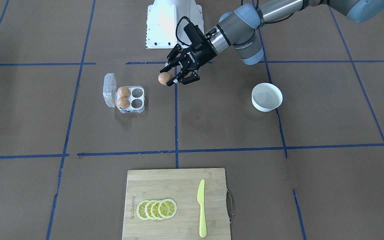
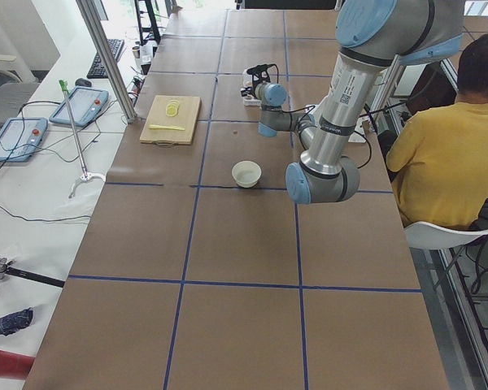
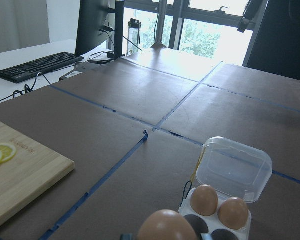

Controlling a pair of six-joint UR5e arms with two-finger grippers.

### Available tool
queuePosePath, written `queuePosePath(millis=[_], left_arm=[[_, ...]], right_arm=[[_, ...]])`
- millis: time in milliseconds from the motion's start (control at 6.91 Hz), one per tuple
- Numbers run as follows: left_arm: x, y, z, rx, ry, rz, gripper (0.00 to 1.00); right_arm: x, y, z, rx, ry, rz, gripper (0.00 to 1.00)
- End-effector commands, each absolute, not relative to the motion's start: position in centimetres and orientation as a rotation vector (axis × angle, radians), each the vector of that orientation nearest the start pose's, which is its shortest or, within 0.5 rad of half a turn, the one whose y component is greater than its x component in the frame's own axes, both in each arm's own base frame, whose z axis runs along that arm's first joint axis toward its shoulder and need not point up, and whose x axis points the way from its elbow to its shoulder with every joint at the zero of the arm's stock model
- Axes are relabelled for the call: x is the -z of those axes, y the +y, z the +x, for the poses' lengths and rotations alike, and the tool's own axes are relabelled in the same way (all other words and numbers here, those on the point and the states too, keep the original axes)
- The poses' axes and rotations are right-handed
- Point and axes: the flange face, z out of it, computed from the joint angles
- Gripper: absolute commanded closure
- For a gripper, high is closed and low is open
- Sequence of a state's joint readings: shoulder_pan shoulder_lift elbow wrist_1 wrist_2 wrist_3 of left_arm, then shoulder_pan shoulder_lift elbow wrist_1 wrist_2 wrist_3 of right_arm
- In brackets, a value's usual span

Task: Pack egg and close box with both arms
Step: 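Lift the egg out of the bowl with the left gripper, then carry the egg to the clear egg box with the left gripper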

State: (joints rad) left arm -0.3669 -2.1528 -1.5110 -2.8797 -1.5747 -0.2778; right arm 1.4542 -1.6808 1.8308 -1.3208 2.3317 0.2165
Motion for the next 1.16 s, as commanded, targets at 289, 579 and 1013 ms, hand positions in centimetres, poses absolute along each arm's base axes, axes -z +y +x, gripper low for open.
queuePosePath(millis=[289, 579, 1013], left_arm=[[-18.2, -34.1, 65.2, -0.751, 1.204, 1.424, 1.00], [-17.9, -33.2, 66.5, -0.734, 1.196, 1.417, 1.00], [-17.1, -33.3, 67.1, -0.712, 1.220, 1.396, 1.00]], right_arm=[[-55.5, -46.6, 1.1, 0.056, -0.801, 0.248, 0.00], [-55.5, -46.6, 1.1, 0.056, -0.801, 0.248, 0.00], [-55.5, -46.6, 1.1, 0.056, -0.801, 0.248, 0.00]])
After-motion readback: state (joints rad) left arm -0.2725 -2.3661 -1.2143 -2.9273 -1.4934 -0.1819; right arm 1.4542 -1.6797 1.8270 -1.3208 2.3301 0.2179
